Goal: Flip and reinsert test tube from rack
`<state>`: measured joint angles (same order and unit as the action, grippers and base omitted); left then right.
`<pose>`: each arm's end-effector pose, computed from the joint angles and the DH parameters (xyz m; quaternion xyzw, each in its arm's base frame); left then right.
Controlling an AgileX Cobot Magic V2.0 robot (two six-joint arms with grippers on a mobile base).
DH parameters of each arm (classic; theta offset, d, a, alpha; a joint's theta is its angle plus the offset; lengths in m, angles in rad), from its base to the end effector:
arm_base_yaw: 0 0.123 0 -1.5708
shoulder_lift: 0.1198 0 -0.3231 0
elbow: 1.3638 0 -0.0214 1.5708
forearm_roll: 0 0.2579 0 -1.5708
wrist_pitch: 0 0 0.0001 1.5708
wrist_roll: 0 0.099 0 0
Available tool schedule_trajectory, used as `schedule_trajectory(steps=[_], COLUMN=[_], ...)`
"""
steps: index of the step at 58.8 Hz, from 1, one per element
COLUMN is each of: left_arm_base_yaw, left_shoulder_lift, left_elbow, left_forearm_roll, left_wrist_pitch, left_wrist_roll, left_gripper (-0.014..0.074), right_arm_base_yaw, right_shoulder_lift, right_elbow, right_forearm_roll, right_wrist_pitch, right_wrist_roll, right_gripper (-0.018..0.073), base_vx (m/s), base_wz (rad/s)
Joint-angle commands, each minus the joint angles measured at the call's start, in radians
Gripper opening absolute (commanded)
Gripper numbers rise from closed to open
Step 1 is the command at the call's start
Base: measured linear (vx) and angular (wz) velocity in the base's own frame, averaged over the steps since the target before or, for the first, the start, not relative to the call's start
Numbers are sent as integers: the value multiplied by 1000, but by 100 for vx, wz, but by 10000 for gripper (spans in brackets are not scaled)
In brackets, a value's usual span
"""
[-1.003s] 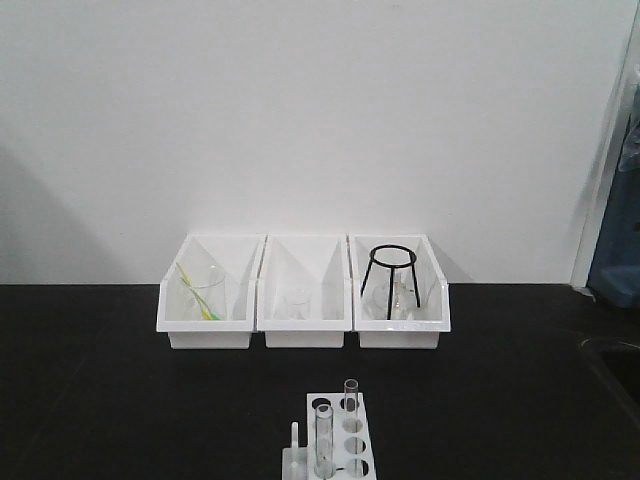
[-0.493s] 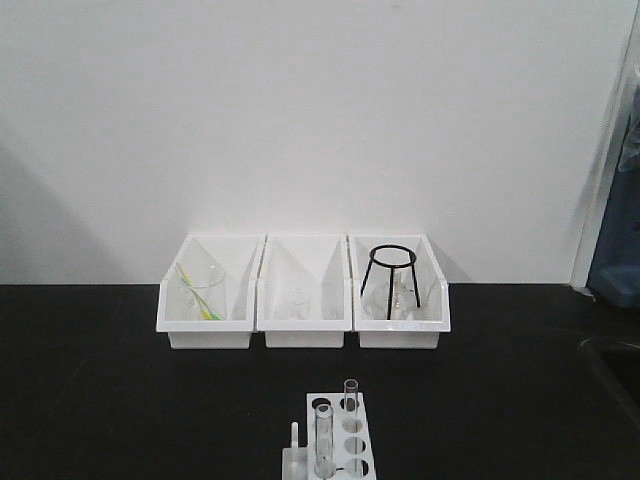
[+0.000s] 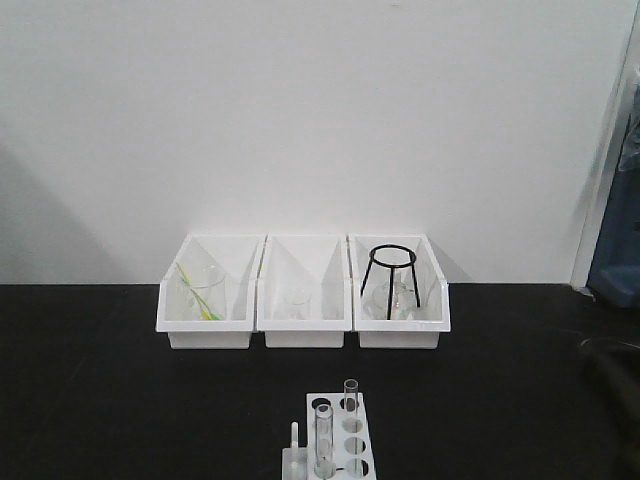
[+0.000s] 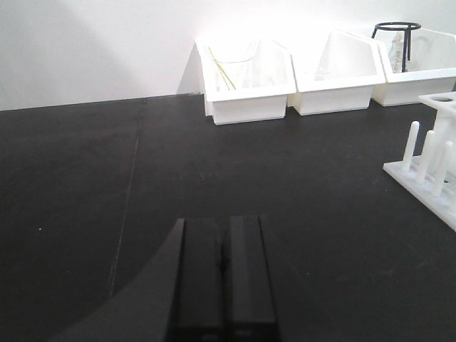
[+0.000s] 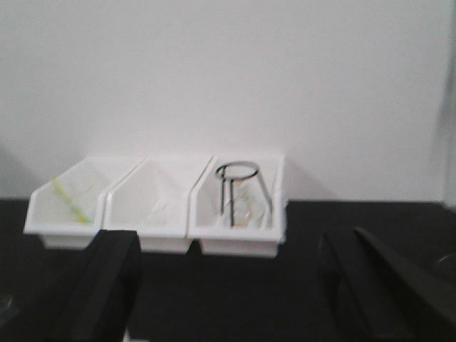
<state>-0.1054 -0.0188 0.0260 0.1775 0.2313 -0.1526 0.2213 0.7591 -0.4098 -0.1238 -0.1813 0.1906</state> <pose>0.0320 0.0007 0.1829 0.0344 0.7566 -0.0125 0.6529 0.1431 0.0344 0.3174 -0.0635 0.7328 0.1060 0.6691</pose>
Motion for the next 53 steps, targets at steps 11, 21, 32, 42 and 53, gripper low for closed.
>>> schedule_trajectory(steps=[11, 21, 32, 42, 53], left_arm_base_yaw=[0, 0, 0, 0, 0], left_shoulder_lift=[-8, -8, -8, -8, -8], left_elbow=[-4, -4, -4, -4, -4], left_forearm_roll=[-5, -5, -5, -5, -5], left_wrist_pitch=[-80, -80, -80, -80, -80], left_wrist_roll=[-9, -9, -9, -9, -9], left_gripper=[-6, -6, -6, -6, -6], right_arm_base_yaw=[222, 274, 274, 271, 271], right_shoulder_lift=[284, 583, 829, 944, 1033], right_elbow=[183, 103, -69, -185, -281], right_forearm_roll=[-60, -108, -206, -233, -274], right_wrist_pitch=[-571, -806, -874, -881, -881], right_wrist_roll=[-35, -37, -3, 18, 32], right_gripper=[517, 517, 517, 517, 517], base_vx=[0, 0, 0, 0, 0], base_wz=[0, 0, 0, 0, 0])
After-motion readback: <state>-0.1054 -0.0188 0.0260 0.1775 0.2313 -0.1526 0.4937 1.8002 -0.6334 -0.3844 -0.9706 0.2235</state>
